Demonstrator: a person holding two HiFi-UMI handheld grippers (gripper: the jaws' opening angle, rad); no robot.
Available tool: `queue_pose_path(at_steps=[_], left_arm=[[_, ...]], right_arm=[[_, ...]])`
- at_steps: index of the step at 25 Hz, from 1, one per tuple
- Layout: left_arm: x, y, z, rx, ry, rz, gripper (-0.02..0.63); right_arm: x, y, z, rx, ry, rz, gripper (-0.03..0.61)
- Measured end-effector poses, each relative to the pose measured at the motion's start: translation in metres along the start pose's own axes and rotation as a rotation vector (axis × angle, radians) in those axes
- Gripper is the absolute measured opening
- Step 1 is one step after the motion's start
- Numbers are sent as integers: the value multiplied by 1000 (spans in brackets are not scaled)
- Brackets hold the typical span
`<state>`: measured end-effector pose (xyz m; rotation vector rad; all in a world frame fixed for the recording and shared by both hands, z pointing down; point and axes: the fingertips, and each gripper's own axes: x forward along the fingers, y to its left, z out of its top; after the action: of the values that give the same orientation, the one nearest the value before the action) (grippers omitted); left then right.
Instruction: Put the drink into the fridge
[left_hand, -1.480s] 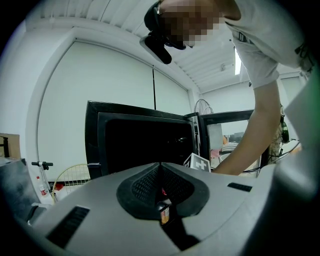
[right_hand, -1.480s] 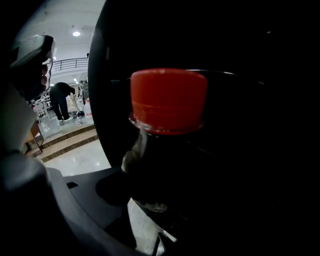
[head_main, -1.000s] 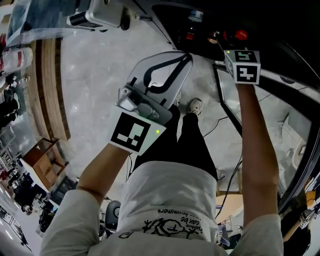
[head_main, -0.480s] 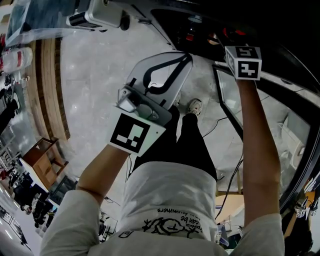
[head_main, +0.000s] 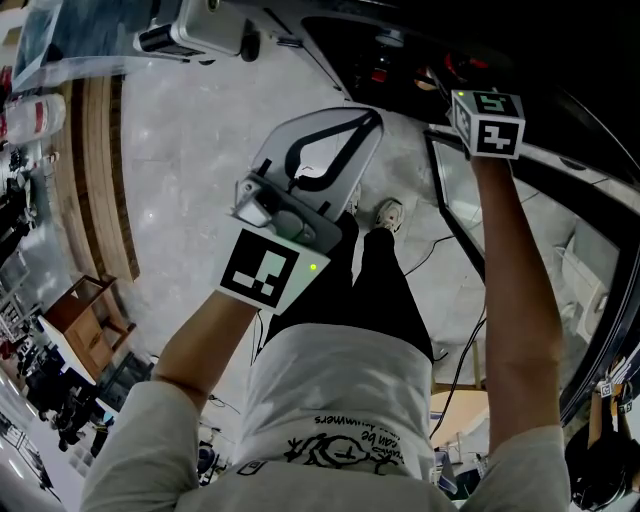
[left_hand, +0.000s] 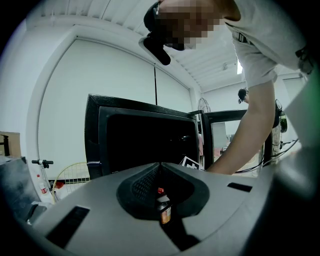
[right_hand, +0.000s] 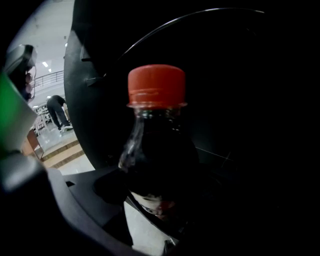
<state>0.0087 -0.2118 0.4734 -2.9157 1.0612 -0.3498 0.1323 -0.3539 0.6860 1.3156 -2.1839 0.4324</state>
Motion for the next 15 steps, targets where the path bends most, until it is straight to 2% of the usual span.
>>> queue_pose_path(at_steps=[2,6,15], left_arm=[[0,0,0,1,0,1,21],[-1,0,4,7,-3,4,21],[-6,-2,12,11,-10,6,21]], right_arm=[[-1,-2,2,23,-12,-6,385],[-7,-2,7,44,-18,-12,404],[-23,2,1,92,-22,-21,410]])
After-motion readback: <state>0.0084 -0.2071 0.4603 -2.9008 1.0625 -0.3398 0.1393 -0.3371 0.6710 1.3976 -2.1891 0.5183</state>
